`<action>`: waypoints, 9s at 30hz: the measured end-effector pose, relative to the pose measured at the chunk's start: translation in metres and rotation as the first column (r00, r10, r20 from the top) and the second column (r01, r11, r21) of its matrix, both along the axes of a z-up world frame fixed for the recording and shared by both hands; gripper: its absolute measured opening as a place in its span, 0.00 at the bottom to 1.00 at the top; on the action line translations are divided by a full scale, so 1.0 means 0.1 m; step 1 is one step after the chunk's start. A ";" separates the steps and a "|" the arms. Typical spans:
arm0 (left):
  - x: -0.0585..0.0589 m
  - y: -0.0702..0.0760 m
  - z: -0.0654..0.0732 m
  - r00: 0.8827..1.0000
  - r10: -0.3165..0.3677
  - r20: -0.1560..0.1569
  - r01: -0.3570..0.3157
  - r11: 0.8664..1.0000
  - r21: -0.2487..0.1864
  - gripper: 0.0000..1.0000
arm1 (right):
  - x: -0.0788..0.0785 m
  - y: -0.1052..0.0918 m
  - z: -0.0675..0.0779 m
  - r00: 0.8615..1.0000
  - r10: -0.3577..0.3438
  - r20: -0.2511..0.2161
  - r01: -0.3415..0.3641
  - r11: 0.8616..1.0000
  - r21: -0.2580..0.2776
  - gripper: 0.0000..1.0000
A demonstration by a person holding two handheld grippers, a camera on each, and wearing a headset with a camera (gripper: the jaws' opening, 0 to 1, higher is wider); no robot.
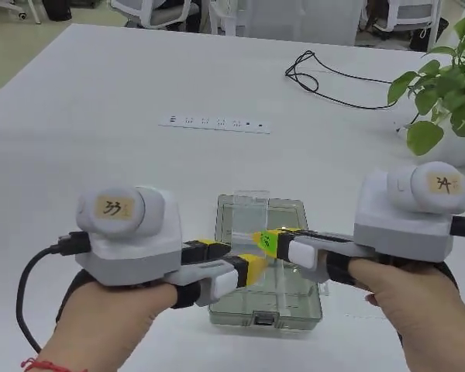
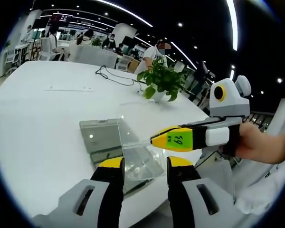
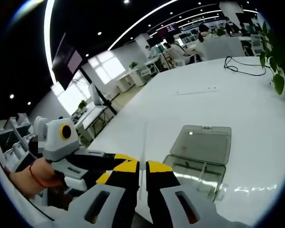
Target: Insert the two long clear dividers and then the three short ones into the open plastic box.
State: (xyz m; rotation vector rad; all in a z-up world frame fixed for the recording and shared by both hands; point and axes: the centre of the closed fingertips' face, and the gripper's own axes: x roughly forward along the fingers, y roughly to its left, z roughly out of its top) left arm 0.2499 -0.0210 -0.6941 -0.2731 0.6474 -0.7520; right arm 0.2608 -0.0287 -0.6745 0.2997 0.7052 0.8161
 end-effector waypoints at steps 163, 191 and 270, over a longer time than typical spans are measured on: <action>-0.17 0.47 -0.48 0.901 -0.400 0.171 0.393 0.917 0.073 1.00 | 0.20 -0.05 -1.31 0.901 -0.204 -0.383 -0.031 0.851 -0.524 0.07; -0.14 0.50 -0.41 0.914 -0.370 0.166 0.358 0.928 0.098 1.00 | 0.20 -0.03 -1.45 0.917 -0.140 -0.375 -0.020 0.919 -0.393 0.10; -0.25 0.70 -0.18 0.971 -0.131 0.198 0.108 0.986 0.126 1.00 | 0.09 -1.66 -1.75 0.534 0.807 -0.251 -0.682 0.236 -0.692 0.45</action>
